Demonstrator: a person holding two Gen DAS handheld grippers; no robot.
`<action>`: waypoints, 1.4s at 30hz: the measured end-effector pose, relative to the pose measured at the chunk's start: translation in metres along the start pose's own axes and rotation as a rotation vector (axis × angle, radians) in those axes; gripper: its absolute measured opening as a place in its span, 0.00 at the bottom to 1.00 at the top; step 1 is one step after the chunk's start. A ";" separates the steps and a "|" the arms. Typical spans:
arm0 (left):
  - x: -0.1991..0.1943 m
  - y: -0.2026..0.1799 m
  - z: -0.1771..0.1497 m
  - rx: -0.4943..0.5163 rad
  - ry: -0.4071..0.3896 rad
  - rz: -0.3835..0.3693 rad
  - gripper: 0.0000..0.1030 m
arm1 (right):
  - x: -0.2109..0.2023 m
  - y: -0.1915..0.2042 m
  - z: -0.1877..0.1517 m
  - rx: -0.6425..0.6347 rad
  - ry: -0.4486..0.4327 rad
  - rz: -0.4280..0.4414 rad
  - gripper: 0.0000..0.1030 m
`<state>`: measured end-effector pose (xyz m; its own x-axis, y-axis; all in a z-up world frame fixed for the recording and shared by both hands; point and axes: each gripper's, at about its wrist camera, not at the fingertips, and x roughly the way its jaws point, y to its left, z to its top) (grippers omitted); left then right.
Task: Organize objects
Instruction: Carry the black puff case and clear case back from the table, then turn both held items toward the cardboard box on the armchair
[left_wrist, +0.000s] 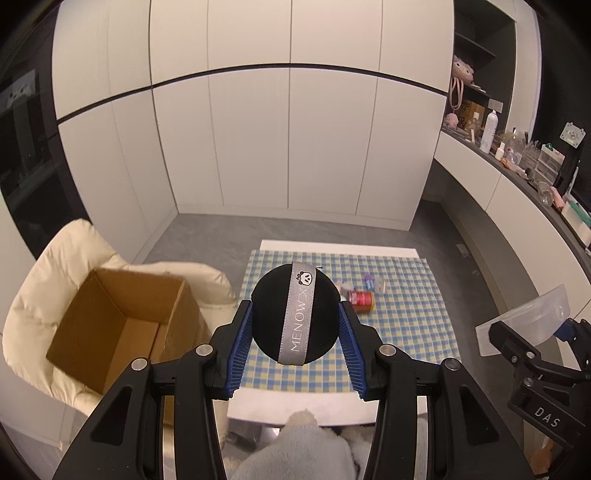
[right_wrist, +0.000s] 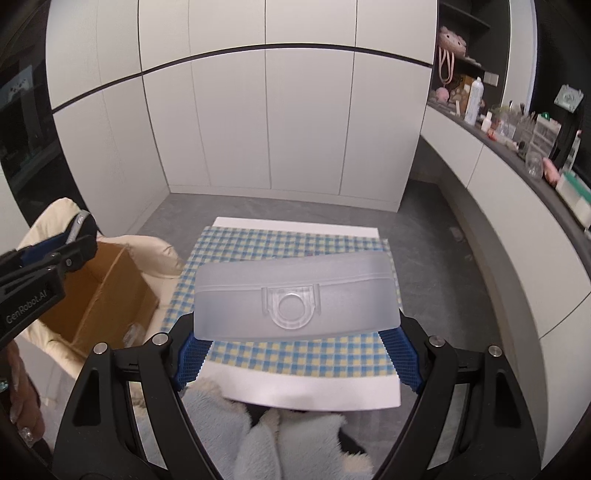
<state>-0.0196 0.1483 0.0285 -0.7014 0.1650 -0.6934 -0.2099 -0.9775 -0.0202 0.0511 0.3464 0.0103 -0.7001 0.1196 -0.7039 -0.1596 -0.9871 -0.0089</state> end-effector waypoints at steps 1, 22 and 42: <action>-0.001 0.002 -0.004 0.000 0.002 0.009 0.44 | -0.002 0.001 -0.004 -0.002 0.001 0.002 0.82; -0.019 0.025 -0.081 0.023 0.074 0.052 0.44 | -0.022 0.012 -0.088 -0.014 0.069 0.082 0.82; -0.027 0.043 -0.130 -0.016 0.138 -0.001 0.44 | -0.053 0.000 -0.140 -0.003 0.107 0.039 0.82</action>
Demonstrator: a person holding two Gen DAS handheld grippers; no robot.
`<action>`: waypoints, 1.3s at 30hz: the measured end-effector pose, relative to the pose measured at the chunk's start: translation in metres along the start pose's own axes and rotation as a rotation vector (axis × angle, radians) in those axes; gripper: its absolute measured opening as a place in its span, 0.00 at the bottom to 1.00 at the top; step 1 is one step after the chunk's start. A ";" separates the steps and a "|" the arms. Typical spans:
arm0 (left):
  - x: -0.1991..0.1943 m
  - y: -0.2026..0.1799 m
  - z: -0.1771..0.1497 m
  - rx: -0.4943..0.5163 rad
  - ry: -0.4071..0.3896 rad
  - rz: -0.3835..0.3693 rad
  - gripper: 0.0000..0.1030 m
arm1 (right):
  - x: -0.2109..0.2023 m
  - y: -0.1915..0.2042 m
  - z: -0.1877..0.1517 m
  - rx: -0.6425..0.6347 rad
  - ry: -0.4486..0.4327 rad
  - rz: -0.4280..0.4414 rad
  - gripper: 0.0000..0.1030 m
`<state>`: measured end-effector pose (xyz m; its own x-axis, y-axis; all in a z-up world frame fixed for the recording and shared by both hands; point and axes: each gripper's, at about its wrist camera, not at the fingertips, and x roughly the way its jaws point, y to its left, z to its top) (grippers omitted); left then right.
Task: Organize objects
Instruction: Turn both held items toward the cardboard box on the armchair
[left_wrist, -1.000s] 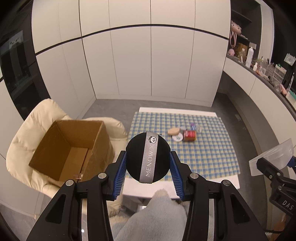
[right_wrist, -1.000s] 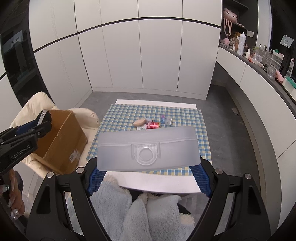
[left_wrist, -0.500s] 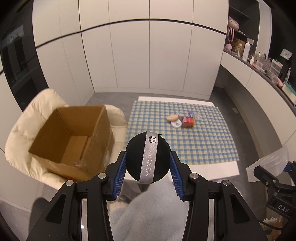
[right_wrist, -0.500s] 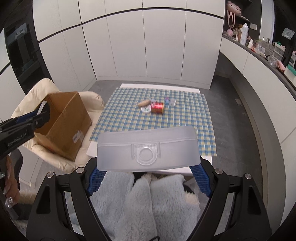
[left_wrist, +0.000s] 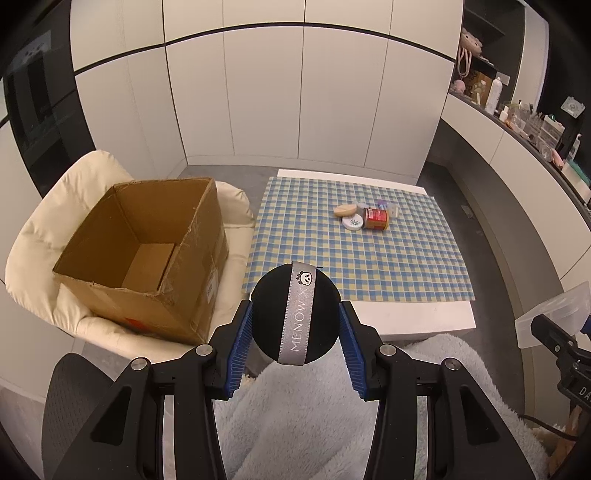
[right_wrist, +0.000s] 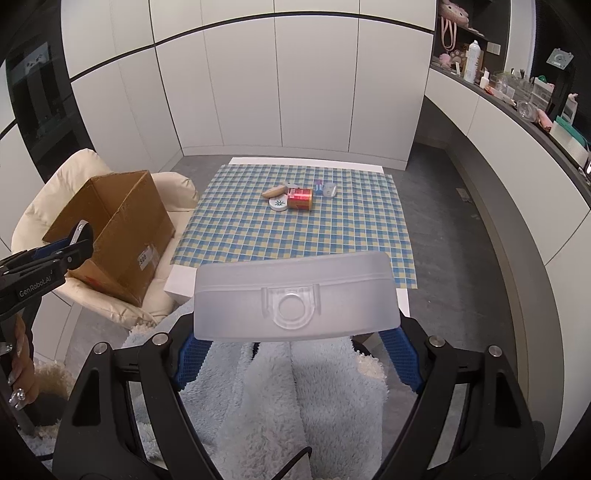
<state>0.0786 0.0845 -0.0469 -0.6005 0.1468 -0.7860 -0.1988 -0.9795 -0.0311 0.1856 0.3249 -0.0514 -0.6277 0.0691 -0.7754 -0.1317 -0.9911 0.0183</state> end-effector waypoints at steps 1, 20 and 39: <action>-0.001 0.000 0.000 0.003 -0.004 0.000 0.44 | -0.001 0.002 -0.001 -0.003 -0.003 0.001 0.82; -0.004 -0.003 -0.002 0.016 0.001 -0.023 0.44 | -0.008 0.008 -0.002 -0.016 -0.013 -0.001 0.82; -0.020 0.041 -0.012 -0.087 -0.025 0.038 0.44 | 0.004 0.053 0.004 -0.125 -0.006 0.058 0.82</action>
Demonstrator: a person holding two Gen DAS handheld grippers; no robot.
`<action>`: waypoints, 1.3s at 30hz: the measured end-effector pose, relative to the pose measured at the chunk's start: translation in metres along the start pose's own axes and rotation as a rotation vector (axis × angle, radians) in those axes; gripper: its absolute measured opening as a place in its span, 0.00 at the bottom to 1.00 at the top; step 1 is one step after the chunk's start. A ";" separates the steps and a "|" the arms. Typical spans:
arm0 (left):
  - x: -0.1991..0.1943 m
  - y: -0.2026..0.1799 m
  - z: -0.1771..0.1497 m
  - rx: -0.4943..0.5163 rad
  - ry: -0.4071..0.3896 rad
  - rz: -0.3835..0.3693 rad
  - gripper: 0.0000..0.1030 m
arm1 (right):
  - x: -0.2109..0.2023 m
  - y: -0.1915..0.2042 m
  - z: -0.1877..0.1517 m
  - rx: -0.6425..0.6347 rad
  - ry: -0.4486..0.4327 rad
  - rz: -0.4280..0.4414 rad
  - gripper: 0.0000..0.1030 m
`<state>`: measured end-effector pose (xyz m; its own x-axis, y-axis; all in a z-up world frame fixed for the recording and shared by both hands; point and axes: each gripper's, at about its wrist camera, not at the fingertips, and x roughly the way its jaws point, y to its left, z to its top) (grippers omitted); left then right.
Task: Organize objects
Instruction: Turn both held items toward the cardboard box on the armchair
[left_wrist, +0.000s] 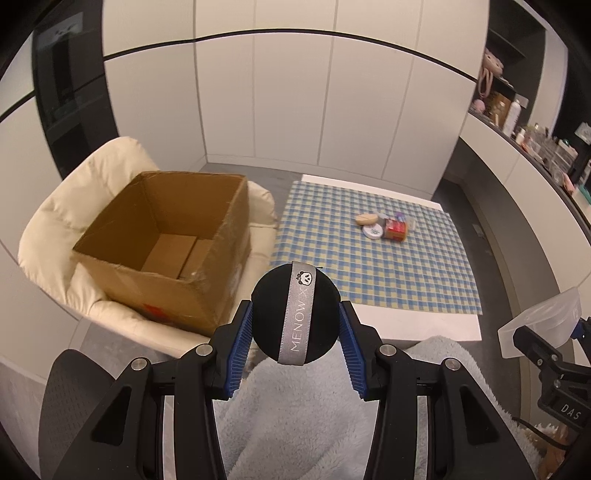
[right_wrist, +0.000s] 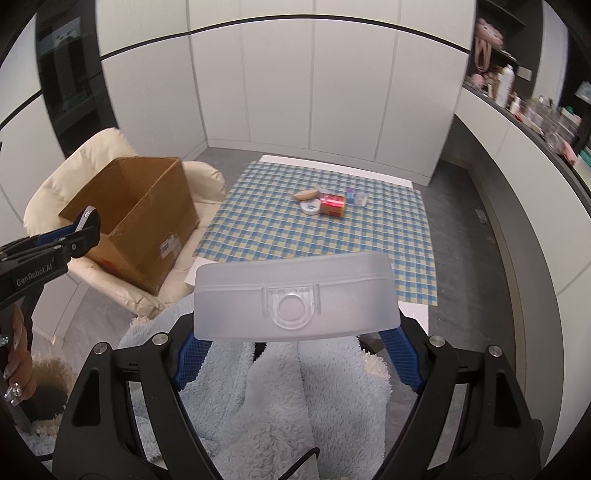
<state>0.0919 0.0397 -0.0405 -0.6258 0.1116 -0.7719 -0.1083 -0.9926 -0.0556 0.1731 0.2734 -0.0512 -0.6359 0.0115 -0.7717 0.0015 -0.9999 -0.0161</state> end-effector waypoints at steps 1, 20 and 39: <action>-0.002 0.004 -0.001 -0.008 -0.003 0.008 0.44 | 0.001 0.003 0.001 -0.009 -0.001 0.005 0.82; -0.027 0.077 -0.020 -0.168 -0.017 0.160 0.44 | 0.015 0.082 0.019 -0.201 -0.015 0.165 0.82; -0.032 0.106 -0.032 -0.233 -0.010 0.221 0.44 | 0.015 0.137 0.021 -0.323 -0.012 0.267 0.82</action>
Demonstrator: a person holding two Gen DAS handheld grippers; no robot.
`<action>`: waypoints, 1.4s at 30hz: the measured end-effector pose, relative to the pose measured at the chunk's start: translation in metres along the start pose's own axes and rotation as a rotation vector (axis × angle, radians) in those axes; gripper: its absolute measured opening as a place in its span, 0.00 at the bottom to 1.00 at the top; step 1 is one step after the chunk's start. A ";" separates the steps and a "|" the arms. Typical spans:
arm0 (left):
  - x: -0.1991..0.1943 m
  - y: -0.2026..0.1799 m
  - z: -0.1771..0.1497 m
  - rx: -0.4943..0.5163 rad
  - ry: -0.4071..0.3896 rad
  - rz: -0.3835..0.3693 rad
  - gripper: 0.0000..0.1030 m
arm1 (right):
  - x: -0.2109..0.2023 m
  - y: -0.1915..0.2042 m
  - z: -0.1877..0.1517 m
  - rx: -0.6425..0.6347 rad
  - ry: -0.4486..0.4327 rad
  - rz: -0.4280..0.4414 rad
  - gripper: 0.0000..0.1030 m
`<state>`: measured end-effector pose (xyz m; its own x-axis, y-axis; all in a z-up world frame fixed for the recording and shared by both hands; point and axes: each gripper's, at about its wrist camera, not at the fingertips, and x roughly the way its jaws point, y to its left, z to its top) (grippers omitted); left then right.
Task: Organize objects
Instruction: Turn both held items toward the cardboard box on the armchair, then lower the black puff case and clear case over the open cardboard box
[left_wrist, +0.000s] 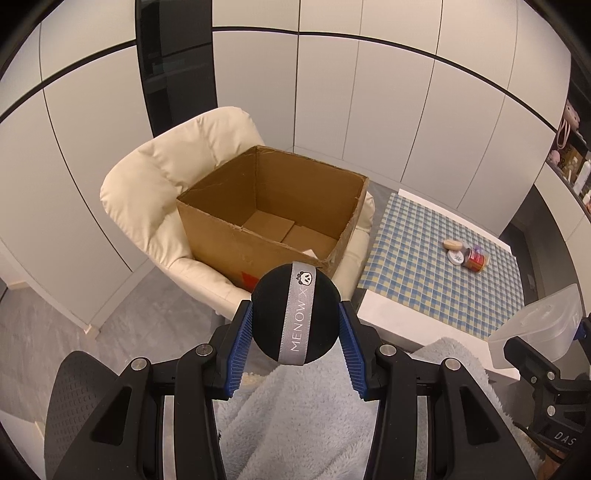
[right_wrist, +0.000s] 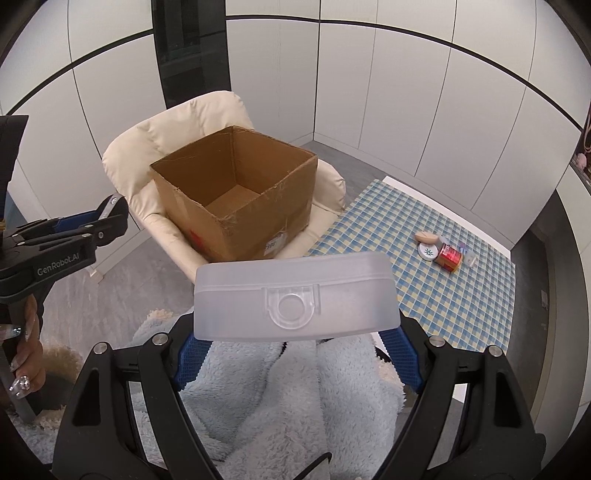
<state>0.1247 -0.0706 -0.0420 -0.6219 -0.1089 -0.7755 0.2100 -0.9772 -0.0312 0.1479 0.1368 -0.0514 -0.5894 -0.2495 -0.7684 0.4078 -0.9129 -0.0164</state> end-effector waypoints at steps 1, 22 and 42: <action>0.001 0.000 0.001 0.000 0.001 0.000 0.44 | 0.001 0.001 0.000 -0.001 0.000 0.001 0.82; 0.037 0.010 0.046 -0.041 -0.040 0.047 0.44 | 0.042 0.026 0.045 -0.057 -0.011 0.033 0.82; 0.138 0.038 0.103 -0.142 0.008 0.099 0.44 | 0.149 0.032 0.112 -0.073 0.040 0.032 0.82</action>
<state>-0.0308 -0.1415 -0.0856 -0.5867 -0.2013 -0.7843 0.3745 -0.9263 -0.0424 -0.0050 0.0345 -0.0946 -0.5474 -0.2640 -0.7942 0.4768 -0.8782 -0.0367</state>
